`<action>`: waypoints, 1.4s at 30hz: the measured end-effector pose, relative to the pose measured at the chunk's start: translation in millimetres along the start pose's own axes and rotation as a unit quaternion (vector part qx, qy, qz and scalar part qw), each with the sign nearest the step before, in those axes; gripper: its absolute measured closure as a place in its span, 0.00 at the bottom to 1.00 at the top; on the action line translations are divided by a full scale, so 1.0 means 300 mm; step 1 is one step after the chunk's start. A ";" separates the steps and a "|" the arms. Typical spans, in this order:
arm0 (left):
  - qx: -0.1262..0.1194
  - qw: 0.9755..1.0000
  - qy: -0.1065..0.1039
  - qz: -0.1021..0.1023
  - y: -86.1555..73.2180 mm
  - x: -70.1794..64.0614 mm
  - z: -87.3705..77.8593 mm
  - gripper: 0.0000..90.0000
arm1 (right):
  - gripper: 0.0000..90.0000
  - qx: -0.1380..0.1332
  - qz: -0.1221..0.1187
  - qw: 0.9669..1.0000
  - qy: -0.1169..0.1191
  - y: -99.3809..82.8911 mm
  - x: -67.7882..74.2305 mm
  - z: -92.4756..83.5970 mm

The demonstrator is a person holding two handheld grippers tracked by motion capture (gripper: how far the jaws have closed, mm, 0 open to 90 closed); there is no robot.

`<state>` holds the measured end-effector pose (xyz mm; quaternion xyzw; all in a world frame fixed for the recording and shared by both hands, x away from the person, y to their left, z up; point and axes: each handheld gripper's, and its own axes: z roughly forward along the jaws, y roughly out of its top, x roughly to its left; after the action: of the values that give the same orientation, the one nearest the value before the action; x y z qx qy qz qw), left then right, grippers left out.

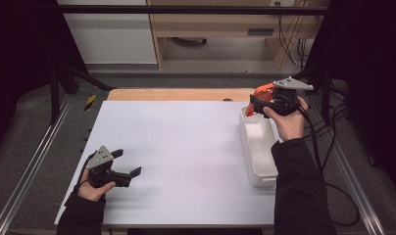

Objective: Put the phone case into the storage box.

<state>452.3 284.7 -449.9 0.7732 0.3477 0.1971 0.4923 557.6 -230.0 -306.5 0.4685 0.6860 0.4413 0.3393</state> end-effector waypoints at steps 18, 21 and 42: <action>0.006 1.000 -0.002 0.006 -0.003 -0.004 0.008 0.00 | 0.17 0.037 0.040 0.997 -0.046 -0.041 -0.013 0.087; 0.006 1.000 -0.003 0.006 -0.003 -0.005 0.008 0.00 | 0.17 0.039 0.048 0.997 -0.053 -0.046 -0.013 0.101; 0.009 1.000 -0.003 0.009 -0.004 -0.008 0.013 0.00 | 0.17 0.069 0.059 0.993 -0.078 -0.080 -0.002 0.187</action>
<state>452.9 280.9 -452.6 0.7815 0.3406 0.1962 0.4845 598.7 -218.4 -350.0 0.5633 0.6575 0.3742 0.3322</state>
